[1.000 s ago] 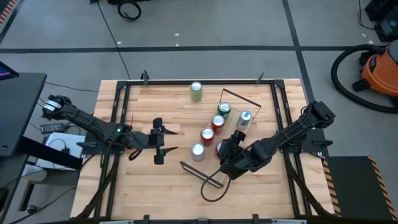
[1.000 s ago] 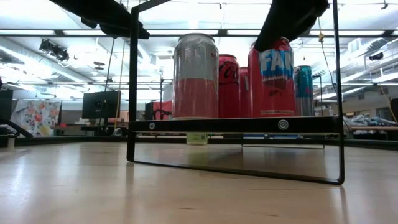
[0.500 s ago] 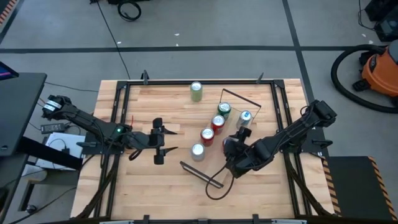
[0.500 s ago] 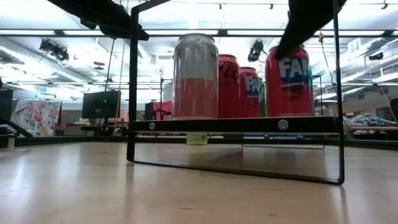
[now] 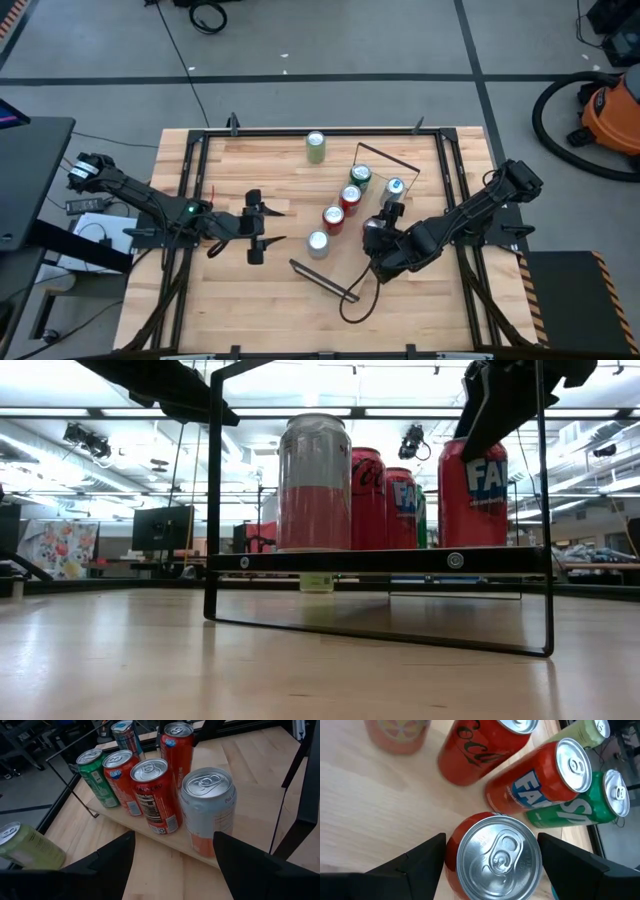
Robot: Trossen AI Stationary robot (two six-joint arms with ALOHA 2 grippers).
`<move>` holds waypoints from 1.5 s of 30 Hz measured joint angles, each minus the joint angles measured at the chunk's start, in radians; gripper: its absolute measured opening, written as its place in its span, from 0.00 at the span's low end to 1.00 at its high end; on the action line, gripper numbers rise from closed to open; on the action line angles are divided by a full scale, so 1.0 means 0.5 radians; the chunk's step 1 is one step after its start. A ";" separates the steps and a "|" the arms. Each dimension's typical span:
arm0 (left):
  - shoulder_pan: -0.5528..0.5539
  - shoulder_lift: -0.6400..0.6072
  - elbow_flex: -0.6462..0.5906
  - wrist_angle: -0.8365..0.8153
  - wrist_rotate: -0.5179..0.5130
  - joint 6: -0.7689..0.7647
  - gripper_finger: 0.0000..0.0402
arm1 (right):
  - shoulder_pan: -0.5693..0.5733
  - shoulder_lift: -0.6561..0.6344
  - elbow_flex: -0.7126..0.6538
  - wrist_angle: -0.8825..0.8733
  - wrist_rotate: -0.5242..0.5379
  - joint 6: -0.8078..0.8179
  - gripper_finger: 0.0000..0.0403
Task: Place canned beverage on shelf
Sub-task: Put the orange soda can on the shelf
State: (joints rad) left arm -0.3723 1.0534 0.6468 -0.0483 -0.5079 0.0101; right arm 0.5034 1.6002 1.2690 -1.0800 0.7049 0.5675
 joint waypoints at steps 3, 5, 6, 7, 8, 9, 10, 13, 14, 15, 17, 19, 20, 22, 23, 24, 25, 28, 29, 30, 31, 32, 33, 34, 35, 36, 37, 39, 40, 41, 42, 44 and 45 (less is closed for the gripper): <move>0.000 0.000 0.000 0.000 0.000 0.000 0.69 | -0.020 -0.022 -0.003 -0.013 -0.027 -0.006 0.79; 0.000 0.000 0.000 0.000 0.000 0.000 0.69 | -0.042 -0.035 -0.003 -0.005 -0.056 -0.011 0.79; 0.000 0.000 0.000 0.000 0.000 0.000 0.69 | -0.051 -0.045 -0.003 -0.004 -0.069 -0.029 0.79; 0.000 0.000 0.000 -0.001 0.000 0.000 0.69 | -0.065 -0.049 -0.003 -0.006 -0.083 -0.045 0.79; 0.000 0.000 0.000 0.000 0.000 0.001 0.69 | -0.084 -0.054 -0.003 0.002 -0.089 -0.066 0.79; 0.000 0.000 0.000 0.001 0.000 0.001 0.69 | -0.100 -0.063 -0.003 0.007 -0.108 -0.085 0.79; 0.000 0.000 0.000 0.000 0.000 0.001 0.69 | -0.118 -0.068 -0.003 0.010 -0.129 -0.098 0.79; 0.000 0.000 0.000 0.001 0.000 0.002 0.69 | -0.156 -0.084 -0.002 0.020 -0.152 -0.146 0.79; 0.000 0.000 0.000 0.000 0.000 0.002 0.69 | -0.163 -0.091 -0.002 0.035 -0.148 -0.168 0.79; 0.000 0.000 0.000 0.000 0.000 0.002 0.69 | -0.168 -0.102 -0.002 0.054 -0.153 -0.193 0.79; 0.000 0.000 0.000 0.000 0.000 0.002 0.69 | -0.178 -0.125 -0.002 0.104 -0.189 -0.215 0.79; 0.000 0.000 0.000 -0.002 0.000 0.002 0.69 | -0.190 -0.153 -0.002 0.125 -0.221 -0.233 0.79; 0.000 0.000 0.000 -0.003 0.000 0.002 0.69 | -0.196 -0.169 -0.002 0.125 -0.219 -0.240 0.79; 0.000 0.000 0.000 -0.007 0.000 0.002 0.69 | -0.207 -0.198 -0.004 0.132 -0.220 -0.257 0.79; 0.000 0.000 0.000 -0.010 0.000 0.002 0.69 | -0.215 -0.216 -0.018 0.156 -0.229 -0.273 0.79; 0.000 0.000 0.000 -0.011 0.000 0.002 0.69 | -0.225 -0.230 -0.033 0.178 -0.253 -0.288 0.79; 0.000 0.000 0.000 -0.011 0.000 0.002 0.69 | -0.234 -0.242 -0.054 0.207 -0.274 -0.304 0.79; 0.000 0.000 0.000 -0.011 0.000 0.002 0.69 | -0.270 -0.279 -0.123 0.292 -0.337 -0.349 0.79; 0.000 0.000 0.000 -0.011 0.000 0.002 0.69 | -0.286 -0.289 -0.149 0.323 -0.354 -0.369 0.79; 0.000 0.000 0.000 -0.011 0.000 0.002 0.69 | -0.302 -0.295 -0.174 0.349 -0.375 -0.387 0.79; 0.000 0.000 0.000 -0.011 0.000 0.002 0.69 | -0.316 -0.295 -0.191 0.363 -0.396 -0.403 0.79; 0.000 0.000 0.000 -0.011 0.000 0.002 0.69 | -0.329 -0.295 -0.202 0.362 -0.405 -0.408 0.79; 0.000 0.000 0.000 -0.011 0.000 0.002 0.69 | -0.340 -0.295 -0.206 0.360 -0.403 -0.414 0.79; 0.000 0.000 0.000 -0.010 0.000 0.002 0.69 | -0.350 -0.297 -0.211 0.356 -0.401 -0.425 0.79; 0.000 0.000 0.000 -0.010 0.000 0.002 0.69 | -0.359 -0.297 -0.212 0.357 -0.398 -0.439 0.79; 0.000 0.000 0.000 -0.009 0.000 0.002 0.69 | -0.367 -0.297 -0.212 0.360 -0.398 -0.454 0.79; 0.000 0.000 0.000 -0.010 0.000 0.002 0.69 | -0.376 -0.297 -0.212 0.361 -0.401 -0.461 0.79; 0.000 0.000 0.000 -0.009 0.000 0.002 0.69 | -0.399 -0.298 -0.212 0.355 -0.415 -0.471 0.79; 0.000 0.000 0.000 -0.009 0.000 0.002 0.69 | -0.412 -0.299 -0.212 0.351 -0.428 -0.471 0.79; 0.000 0.000 0.000 -0.009 0.000 0.002 0.69 | -0.423 -0.300 -0.211 0.349 -0.435 -0.471 0.79; 0.000 0.000 0.000 -0.009 0.000 0.002 0.69 | -0.435 -0.300 -0.211 0.346 -0.442 -0.473 0.79; 0.000 0.000 0.000 -0.014 -0.001 0.002 0.69 | -0.456 -0.301 -0.210 0.342 -0.472 -0.495 0.80; 0.000 0.000 0.000 -0.015 0.000 0.002 0.69 | -0.465 -0.301 -0.210 0.339 -0.486 -0.504 0.81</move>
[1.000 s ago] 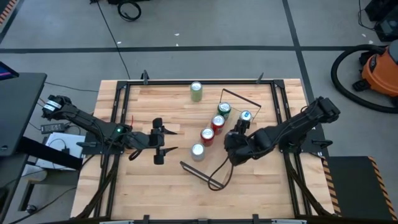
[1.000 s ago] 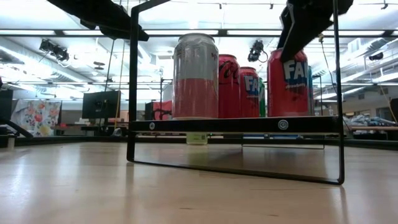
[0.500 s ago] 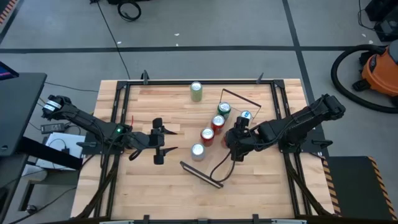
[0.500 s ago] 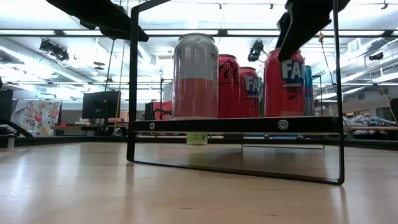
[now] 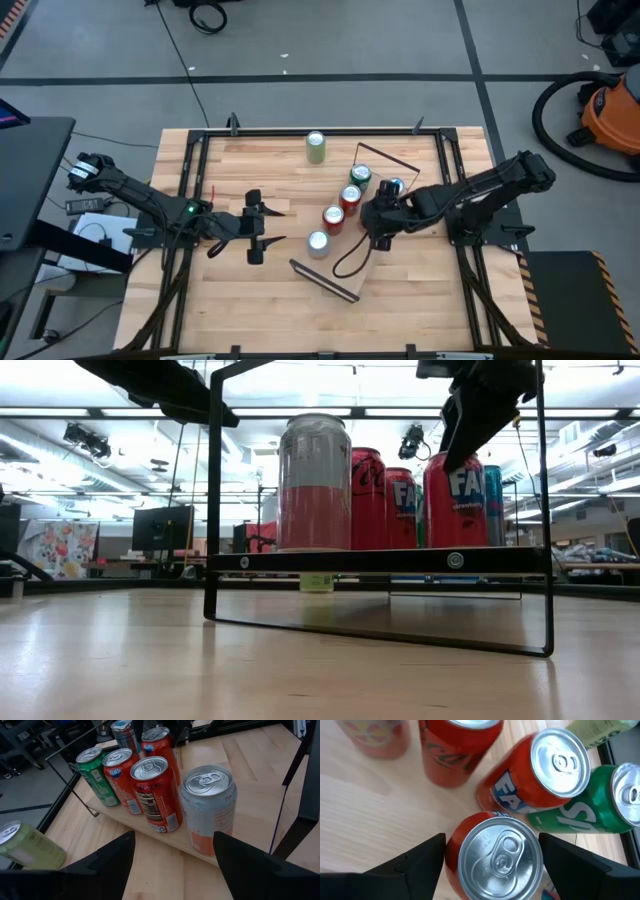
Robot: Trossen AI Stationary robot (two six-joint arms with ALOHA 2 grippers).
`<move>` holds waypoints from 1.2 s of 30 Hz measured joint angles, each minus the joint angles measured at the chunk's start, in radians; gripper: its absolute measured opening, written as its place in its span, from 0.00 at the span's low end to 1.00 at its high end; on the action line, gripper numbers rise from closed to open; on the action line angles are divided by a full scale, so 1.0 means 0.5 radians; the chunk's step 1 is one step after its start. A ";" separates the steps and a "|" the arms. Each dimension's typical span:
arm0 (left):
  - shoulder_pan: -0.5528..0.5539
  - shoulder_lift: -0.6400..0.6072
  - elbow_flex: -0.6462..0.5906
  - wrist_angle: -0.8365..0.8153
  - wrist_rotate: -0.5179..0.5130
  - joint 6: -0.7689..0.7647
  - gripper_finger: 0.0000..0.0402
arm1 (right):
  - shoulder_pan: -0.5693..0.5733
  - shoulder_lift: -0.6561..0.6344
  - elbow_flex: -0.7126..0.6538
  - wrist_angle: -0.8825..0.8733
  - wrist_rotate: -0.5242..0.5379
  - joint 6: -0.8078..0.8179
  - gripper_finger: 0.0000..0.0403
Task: Place canned beverage on shelf
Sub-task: Put the orange soda can on the shelf
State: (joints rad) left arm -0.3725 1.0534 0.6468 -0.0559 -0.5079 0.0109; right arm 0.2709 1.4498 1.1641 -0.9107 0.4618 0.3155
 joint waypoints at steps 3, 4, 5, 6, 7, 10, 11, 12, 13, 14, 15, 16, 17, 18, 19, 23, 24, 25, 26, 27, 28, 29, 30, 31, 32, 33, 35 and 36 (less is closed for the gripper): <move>0.001 0.000 0.000 0.000 0.000 0.000 0.69 | -0.027 0.001 0.000 -0.021 -0.020 -0.010 0.84; 0.001 0.000 0.000 -0.001 0.000 0.000 0.69 | -0.035 0.002 -0.001 -0.036 -0.026 -0.011 0.85; 0.000 0.000 0.000 -0.001 0.000 0.000 0.69 | -0.043 0.002 -0.002 -0.049 -0.033 -0.011 0.86; 0.001 0.000 0.000 -0.001 0.000 0.000 0.69 | -0.051 0.003 -0.002 -0.058 -0.042 -0.011 0.87; 0.001 0.000 0.000 -0.002 0.000 0.000 0.69 | -0.056 0.003 -0.002 -0.061 -0.056 -0.011 0.88; 0.001 0.000 0.000 -0.002 0.000 0.001 0.69 | -0.064 0.000 -0.002 -0.065 -0.073 -0.020 0.90; 0.000 0.000 0.000 -0.002 0.000 0.001 0.69 | -0.064 -0.003 -0.002 -0.065 -0.073 -0.025 0.90; 0.000 0.000 0.000 -0.002 0.000 0.002 0.69 | -0.064 -0.009 -0.002 -0.065 -0.071 -0.027 0.90; 0.000 0.000 0.000 -0.002 0.000 0.002 0.69 | -0.063 -0.015 0.001 -0.071 -0.067 -0.027 0.90; 0.001 0.000 0.000 -0.002 0.000 0.002 0.69 | -0.063 -0.019 0.014 -0.084 -0.064 -0.028 0.90; 0.001 0.000 0.000 -0.002 0.000 0.006 0.69 | -0.063 -0.023 0.027 -0.086 -0.057 -0.028 0.90; 0.000 0.000 0.000 -0.002 0.000 0.008 0.69 | -0.064 -0.030 0.043 -0.089 -0.045 -0.030 0.90; 0.001 0.000 0.000 -0.002 -0.001 0.008 0.69 | -0.063 -0.037 0.060 -0.104 -0.029 -0.036 0.90; 0.001 0.000 0.000 -0.002 0.000 0.008 0.69 | -0.063 -0.045 0.075 -0.122 -0.011 -0.045 0.91; 0.001 0.000 0.000 -0.002 0.000 0.008 0.69 | -0.063 -0.050 0.087 -0.148 0.010 -0.047 0.91; 0.000 0.000 0.000 -0.002 0.000 0.008 0.69 | -0.066 -0.052 0.109 -0.211 0.045 -0.046 0.91; 0.000 0.000 0.000 -0.002 0.000 0.007 0.69 | -0.066 -0.052 0.110 -0.209 0.044 -0.045 0.91; 0.001 0.000 0.000 -0.002 0.000 0.007 0.69 | -0.066 -0.052 0.111 -0.205 0.041 -0.045 0.91; 0.001 0.000 0.000 -0.002 0.000 0.007 0.69 | -0.066 -0.052 0.111 -0.200 0.040 -0.042 0.91; 0.001 0.000 0.000 -0.002 0.000 0.007 0.69 | -0.066 -0.052 0.111 -0.194 0.041 -0.036 0.91; 0.001 0.000 0.000 -0.002 0.000 0.007 0.69 | -0.066 -0.052 0.111 -0.191 0.042 -0.017 0.91; 0.001 0.000 0.000 -0.002 0.000 0.006 0.69 | -0.066 -0.052 0.111 -0.192 0.044 0.002 0.91; 0.000 0.000 0.000 -0.002 0.000 0.006 0.69 | -0.069 -0.052 0.111 -0.193 0.044 0.008 0.91; 0.000 0.000 0.000 -0.002 0.000 0.006 0.69 | -0.070 -0.051 0.111 -0.193 0.044 0.011 0.90; 0.001 0.000 0.000 -0.002 0.000 0.006 0.69 | -0.071 -0.048 0.111 -0.200 0.047 0.013 0.90; 0.000 0.000 0.000 -0.002 0.000 0.006 0.69 | -0.071 -0.046 0.111 -0.210 0.053 0.022 0.90; 0.001 0.000 0.000 -0.002 0.000 0.006 0.69 | -0.071 -0.044 0.112 -0.256 0.076 0.059 0.90; 0.000 0.000 0.000 -0.002 0.000 0.006 0.69 | -0.071 -0.044 0.112 -0.285 0.079 0.073 0.89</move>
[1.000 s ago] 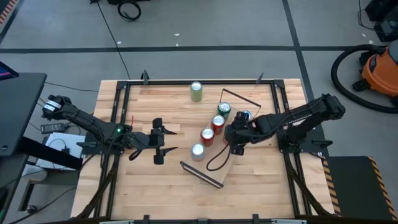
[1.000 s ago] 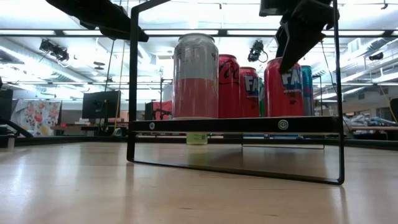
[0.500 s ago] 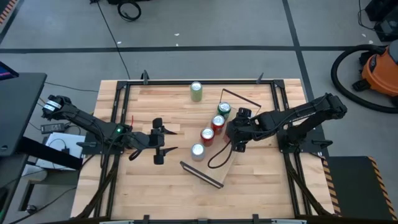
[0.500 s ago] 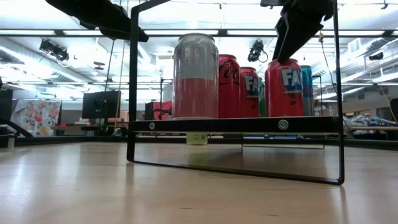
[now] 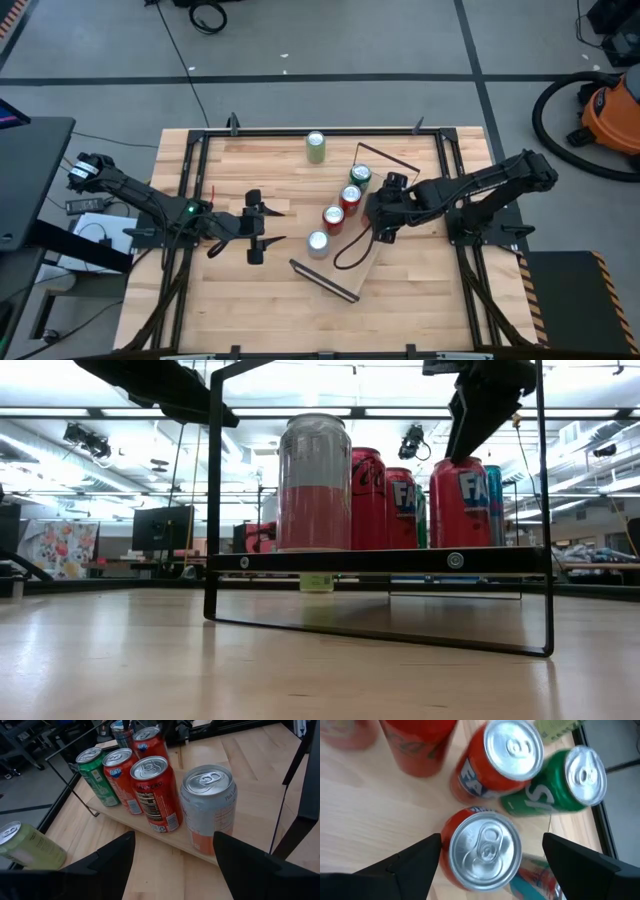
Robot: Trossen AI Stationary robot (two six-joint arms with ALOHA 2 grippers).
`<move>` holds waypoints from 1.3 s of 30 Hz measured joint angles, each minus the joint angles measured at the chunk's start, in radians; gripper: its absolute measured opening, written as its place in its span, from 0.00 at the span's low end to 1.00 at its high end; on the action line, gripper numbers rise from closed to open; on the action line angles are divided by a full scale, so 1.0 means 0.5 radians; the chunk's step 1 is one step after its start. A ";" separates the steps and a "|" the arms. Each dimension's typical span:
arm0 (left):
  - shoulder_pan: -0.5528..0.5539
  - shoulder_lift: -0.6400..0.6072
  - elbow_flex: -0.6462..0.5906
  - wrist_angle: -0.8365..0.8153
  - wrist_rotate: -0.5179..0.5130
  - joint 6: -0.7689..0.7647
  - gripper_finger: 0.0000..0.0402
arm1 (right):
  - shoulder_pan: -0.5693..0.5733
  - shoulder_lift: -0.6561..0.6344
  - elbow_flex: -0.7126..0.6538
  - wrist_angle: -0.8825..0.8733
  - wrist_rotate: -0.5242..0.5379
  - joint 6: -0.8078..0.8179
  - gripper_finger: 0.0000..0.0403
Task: Place canned beverage on shelf
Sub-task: Put the orange soda can on the shelf, then put the light green soda can on the shelf
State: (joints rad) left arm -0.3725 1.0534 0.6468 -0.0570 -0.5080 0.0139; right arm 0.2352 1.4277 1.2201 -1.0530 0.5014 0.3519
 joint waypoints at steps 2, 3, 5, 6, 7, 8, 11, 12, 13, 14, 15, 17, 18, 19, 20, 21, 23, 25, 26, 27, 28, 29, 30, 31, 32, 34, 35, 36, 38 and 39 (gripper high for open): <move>0.000 0.000 0.000 0.000 0.000 0.000 0.69 | 0.000 0.000 0.000 -0.019 -0.001 0.020 0.88; 0.000 0.000 0.000 0.000 0.000 0.000 0.69 | 0.000 0.000 0.000 -0.016 -0.001 0.022 0.88; 0.001 0.000 0.000 0.000 0.000 0.000 0.69 | 0.000 0.000 0.000 0.001 0.000 0.023 0.87; 0.001 0.000 0.000 0.000 0.000 0.000 0.69 | 0.001 0.000 0.000 0.014 -0.001 0.023 0.87; 0.001 0.000 0.000 0.000 -0.001 0.000 0.69 | 0.001 0.000 0.000 0.034 -0.002 0.022 0.87; 0.003 0.000 0.000 0.000 -0.002 0.000 0.69 | 0.002 0.001 0.007 0.044 -0.004 0.023 0.87; 0.018 0.000 0.000 0.000 -0.006 -0.001 0.69 | 0.010 0.002 0.065 0.050 -0.008 0.023 0.86; 0.027 0.000 0.000 0.000 -0.007 -0.001 0.69 | 0.017 0.002 0.095 0.048 -0.002 0.023 0.86; 0.039 0.000 0.000 0.001 -0.007 0.005 0.69 | 0.028 0.002 0.131 0.039 0.013 0.022 0.86; 0.056 0.000 0.000 0.004 -0.007 0.032 0.69 | 0.039 0.002 0.173 0.017 0.030 0.015 0.86; 0.084 -0.001 0.000 0.018 -0.007 0.073 0.69 | 0.050 0.001 0.217 -0.006 0.054 0.014 0.86; 0.173 0.000 0.000 0.076 -0.007 0.114 0.69 | 0.071 -0.003 0.294 -0.031 0.105 0.014 0.86; 0.231 -0.001 0.004 0.093 -0.006 0.114 0.69 | 0.086 -0.005 0.319 -0.043 0.140 0.024 0.86; 0.291 -0.001 0.011 0.093 0.001 0.114 0.69 | 0.102 -0.005 0.330 -0.048 0.176 0.031 0.86; 0.356 -0.001 0.019 0.083 0.035 0.114 0.69 | 0.122 -0.005 0.332 -0.048 0.211 0.040 0.86; 0.427 -0.001 0.025 0.077 0.093 0.114 0.69 | 0.144 -0.005 0.331 -0.051 0.242 0.060 0.86; 0.572 -0.001 0.040 0.071 0.253 0.113 0.69 | 0.190 -0.005 0.314 -0.058 0.323 0.133 0.86; 0.737 -0.001 0.059 0.057 0.445 0.102 0.69 | 0.254 -0.005 0.309 -0.121 0.403 0.257 0.86; 0.823 0.000 0.067 0.051 0.534 0.088 0.69 | 0.292 -0.008 0.309 -0.156 0.442 0.324 0.86; 0.909 0.003 0.075 0.049 0.605 0.077 0.69 | 0.336 -0.012 0.309 -0.188 0.472 0.391 0.86; 0.997 0.014 0.089 0.044 0.683 0.065 0.69 | 0.381 -0.014 0.309 -0.216 0.500 0.459 0.86; 1.076 0.024 0.102 0.036 0.742 0.063 0.69 | 0.426 -0.014 0.303 -0.228 0.531 0.517 0.86; 1.152 0.036 0.115 0.024 0.786 0.066 0.69 | 0.470 -0.014 0.286 -0.229 0.560 0.557 0.86; 1.220 0.061 0.137 0.015 0.806 0.088 0.69 | 0.511 -0.014 0.262 -0.231 0.594 0.596 0.86; 1.279 0.093 0.158 0.016 0.814 0.119 0.69 | 0.549 -0.014 0.236 -0.233 0.633 0.644 0.86; 1.393 0.175 0.200 -0.005 0.842 0.157 0.69 | 0.610 -0.014 0.176 -0.230 0.696 0.765 0.86; 1.444 0.225 0.225 -0.007 0.883 0.164 0.69 | 0.631 -0.014 0.142 -0.225 0.717 0.828 0.86; 1.489 0.283 0.260 -0.006 0.942 0.166 0.69 | 0.653 -0.014 0.102 -0.223 0.722 0.889 0.86; 1.563 0.396 0.339 -0.024 1.054 0.167 0.69 | 0.691 -0.014 0.025 -0.218 0.724 0.994 0.86; 1.593 0.453 0.387 -0.031 1.078 0.171 0.69 | 0.709 -0.014 -0.020 -0.194 0.728 1.042 0.86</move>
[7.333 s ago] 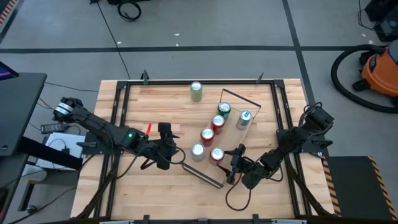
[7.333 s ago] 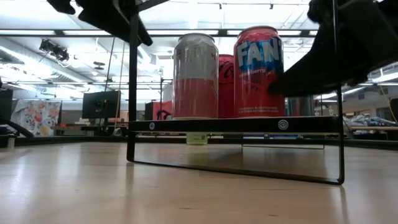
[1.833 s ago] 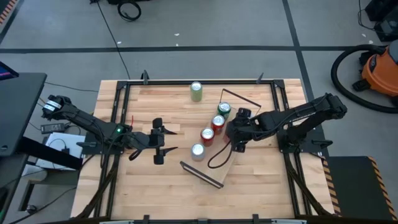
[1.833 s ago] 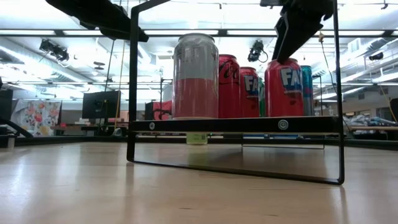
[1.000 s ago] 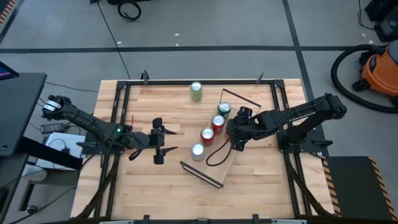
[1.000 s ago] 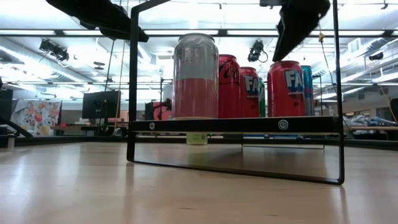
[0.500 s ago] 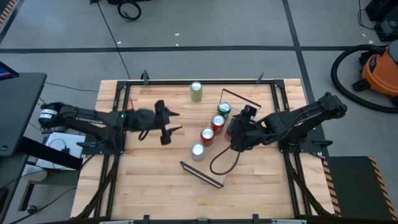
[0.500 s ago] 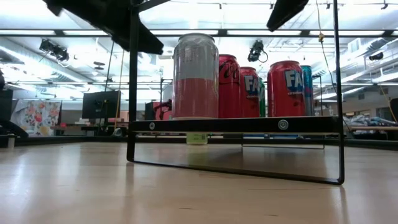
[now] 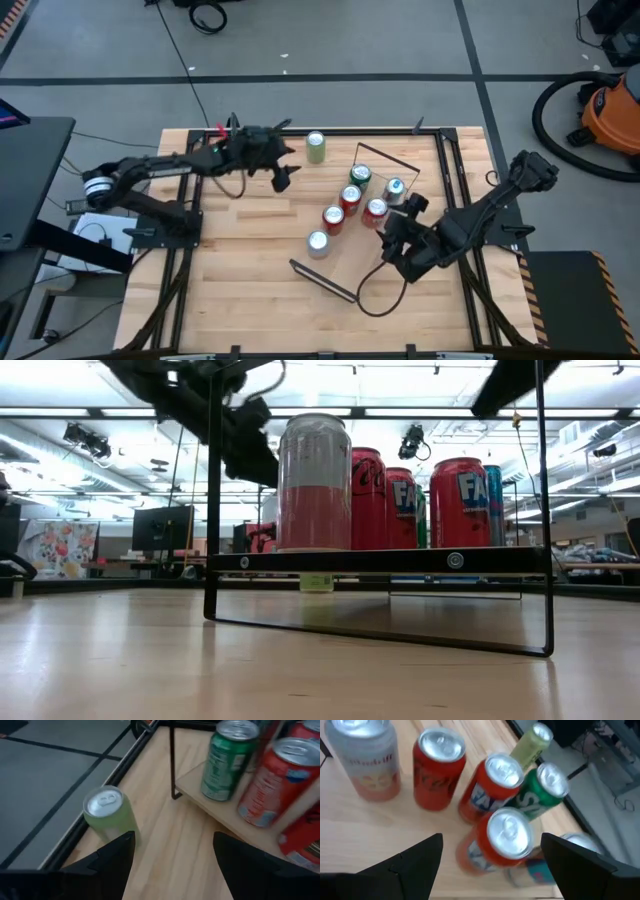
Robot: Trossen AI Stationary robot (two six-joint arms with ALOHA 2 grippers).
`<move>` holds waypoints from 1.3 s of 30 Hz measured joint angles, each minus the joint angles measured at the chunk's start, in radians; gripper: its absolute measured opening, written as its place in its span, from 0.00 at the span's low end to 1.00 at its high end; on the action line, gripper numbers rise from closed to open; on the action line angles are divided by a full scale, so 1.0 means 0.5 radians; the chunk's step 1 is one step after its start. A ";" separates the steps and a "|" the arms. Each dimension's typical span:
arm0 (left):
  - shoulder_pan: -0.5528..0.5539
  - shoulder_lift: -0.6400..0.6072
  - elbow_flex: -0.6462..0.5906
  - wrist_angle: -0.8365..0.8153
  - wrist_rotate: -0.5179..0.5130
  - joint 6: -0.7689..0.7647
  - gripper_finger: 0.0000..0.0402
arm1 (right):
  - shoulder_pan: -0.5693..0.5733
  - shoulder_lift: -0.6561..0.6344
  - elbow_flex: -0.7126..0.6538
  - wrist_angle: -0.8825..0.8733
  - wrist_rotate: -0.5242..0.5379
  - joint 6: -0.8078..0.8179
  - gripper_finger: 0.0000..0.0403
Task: Place canned beverage on shelf
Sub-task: Put the light green soda can on the shelf
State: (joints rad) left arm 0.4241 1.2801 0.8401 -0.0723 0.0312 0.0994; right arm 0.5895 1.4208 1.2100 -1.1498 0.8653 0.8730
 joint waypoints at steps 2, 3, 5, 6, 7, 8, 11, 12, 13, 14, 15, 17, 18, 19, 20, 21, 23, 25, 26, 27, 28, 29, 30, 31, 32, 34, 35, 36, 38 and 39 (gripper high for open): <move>0.049 0.105 0.104 -0.043 0.017 0.045 0.69 | 0.033 0.000 -0.083 0.043 0.004 0.086 0.86; 0.074 0.153 0.159 -0.071 0.017 0.077 0.69 | 0.050 0.000 -0.120 0.063 0.006 0.127 0.86; 0.131 0.258 0.282 -0.156 0.020 0.125 0.69 | 0.075 0.000 -0.187 0.132 0.015 0.214 0.86; 0.161 0.307 0.336 -0.194 0.033 0.138 0.69 | 0.085 0.000 -0.213 0.143 0.019 0.267 0.86; 0.186 0.364 0.399 -0.241 0.034 0.143 0.69 | 0.097 0.000 -0.235 0.148 0.035 0.330 0.86; 0.205 0.416 0.452 -0.266 0.034 0.145 0.69 | 0.112 0.000 -0.253 0.161 0.074 0.395 0.86; 0.257 0.568 0.584 -0.320 0.032 0.164 0.70 | 0.159 -0.001 -0.347 0.270 0.222 0.504 0.86; 0.270 0.613 0.625 -0.325 0.032 0.179 0.71 | 0.175 -0.001 -0.376 0.313 0.260 0.514 0.86; 0.283 0.655 0.669 -0.350 0.032 0.206 0.72 | 0.185 -0.001 -0.407 0.372 0.284 0.516 0.86; 0.297 0.699 0.722 -0.369 0.032 0.216 0.73 | 0.190 -0.002 -0.439 0.433 0.285 0.516 0.86; 0.312 0.742 0.769 -0.380 0.032 0.234 0.75 | 0.193 -0.001 -0.469 0.476 0.271 0.516 0.86; 0.328 0.822 0.853 -0.429 0.032 0.283 0.79 | 0.196 -0.001 -0.502 0.518 0.226 0.518 0.86; 0.334 0.862 0.888 -0.447 0.029 0.296 0.81 | 0.196 -0.001 -0.508 0.544 0.210 0.522 0.86; 0.342 0.895 0.916 -0.464 0.031 0.303 0.83 | 0.196 -0.001 -0.514 0.546 0.202 0.523 0.86; 0.343 0.928 0.946 -0.477 0.030 0.312 0.86 | 0.196 -0.001 -0.517 0.544 0.202 0.522 0.86; 0.342 0.955 0.976 -0.479 0.031 0.323 0.88 | 0.196 -0.001 -0.517 0.548 0.211 0.520 0.86; 0.342 0.997 1.010 -0.467 0.031 0.363 0.94 | 0.195 -0.001 -0.517 0.549 0.253 0.520 0.86; 0.341 1.027 1.013 -0.443 0.038 0.394 0.98 | 0.193 -0.001 -0.517 0.549 0.257 0.518 0.86; 0.341 1.037 1.012 -0.434 0.056 0.413 0.99 | 0.192 -0.001 -0.517 0.551 0.257 0.518 0.86; 0.341 1.045 1.012 -0.431 0.083 0.420 0.99 | 0.192 -0.001 -0.517 0.554 0.257 0.515 0.86; 0.341 1.050 1.012 -0.407 0.110 0.423 0.98 | 0.192 -0.001 -0.517 0.560 0.257 0.510 0.86; 0.343 1.056 1.014 -0.382 0.139 0.423 0.98 | 0.192 -0.001 -0.516 0.569 0.257 0.505 0.86; 0.349 1.068 1.015 -0.369 0.141 0.423 0.98 | 0.192 -0.001 -0.516 0.573 0.259 0.498 0.86; 0.352 1.083 1.015 -0.351 0.142 0.423 0.98 | 0.192 -0.001 -0.516 0.580 0.261 0.490 0.86; 0.359 1.101 1.015 -0.340 0.144 0.423 0.98 | 0.192 -0.001 -0.516 0.587 0.261 0.485 0.86; 0.369 1.136 1.015 -0.312 0.144 0.426 0.98 | 0.192 -0.001 -0.516 0.595 0.263 0.467 0.86; 0.372 1.151 1.014 -0.317 0.144 0.444 0.98 | 0.192 -0.001 -0.516 0.601 0.262 0.463 0.86; 0.375 1.169 1.014 -0.312 0.144 0.471 0.98 | 0.192 -0.001 -0.516 0.600 0.261 0.462 0.86; 0.374 1.208 1.014 -0.312 0.134 0.494 0.98 | 0.192 -0.001 -0.516 0.602 0.261 0.462 0.86; 0.373 1.227 1.014 -0.312 0.131 0.497 0.98 | 0.192 -0.001 -0.516 0.601 0.261 0.462 0.86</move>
State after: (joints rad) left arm 0.6106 1.8936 1.3472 -0.2283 0.0966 0.3478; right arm 0.6853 1.4204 0.9520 -0.8494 0.9958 1.1042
